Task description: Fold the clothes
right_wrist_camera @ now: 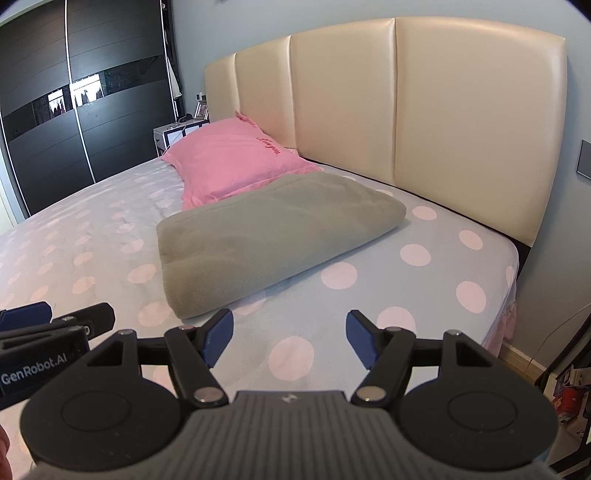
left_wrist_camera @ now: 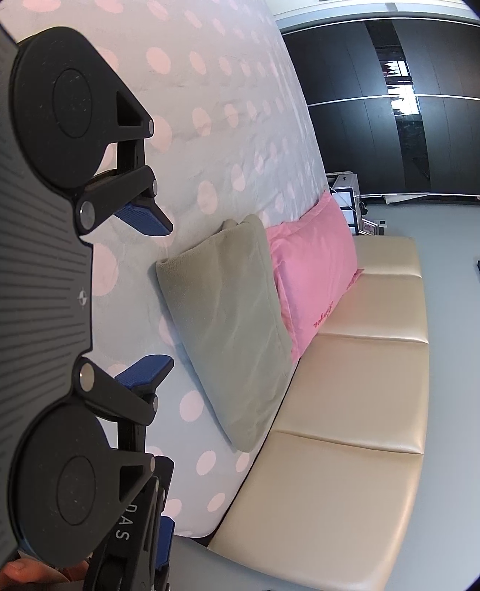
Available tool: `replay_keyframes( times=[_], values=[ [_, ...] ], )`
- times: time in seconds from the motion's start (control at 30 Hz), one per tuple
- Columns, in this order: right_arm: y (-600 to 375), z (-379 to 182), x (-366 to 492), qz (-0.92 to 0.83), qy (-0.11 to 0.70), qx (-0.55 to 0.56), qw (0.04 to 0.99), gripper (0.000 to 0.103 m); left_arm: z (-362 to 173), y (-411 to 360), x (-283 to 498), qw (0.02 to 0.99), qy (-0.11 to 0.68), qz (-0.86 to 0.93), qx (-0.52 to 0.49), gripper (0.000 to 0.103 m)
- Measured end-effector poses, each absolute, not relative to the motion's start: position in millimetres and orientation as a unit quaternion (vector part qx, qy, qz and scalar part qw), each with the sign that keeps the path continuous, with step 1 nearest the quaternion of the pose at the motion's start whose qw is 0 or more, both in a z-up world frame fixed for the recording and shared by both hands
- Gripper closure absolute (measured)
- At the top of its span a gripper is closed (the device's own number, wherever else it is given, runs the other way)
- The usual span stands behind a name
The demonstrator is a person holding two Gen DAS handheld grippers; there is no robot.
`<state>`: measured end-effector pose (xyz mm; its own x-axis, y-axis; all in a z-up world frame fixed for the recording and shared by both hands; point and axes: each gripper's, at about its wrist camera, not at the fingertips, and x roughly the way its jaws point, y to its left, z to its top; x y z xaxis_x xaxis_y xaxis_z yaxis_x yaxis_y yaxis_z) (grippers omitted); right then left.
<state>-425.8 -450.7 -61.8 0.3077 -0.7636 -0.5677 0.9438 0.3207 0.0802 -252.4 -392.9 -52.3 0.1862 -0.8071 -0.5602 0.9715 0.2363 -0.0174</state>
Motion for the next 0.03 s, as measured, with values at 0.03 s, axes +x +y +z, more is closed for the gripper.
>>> replay_keyframes(
  times=[0.03],
  values=[
    [-450.4, -61.6, -425.5, -0.546, 0.22, 0.204, 0.782, 0.033, -52.0, -392.0, -252.7, 0.75, 0.233, -0.594, 0.175, 0.031]
  ],
)
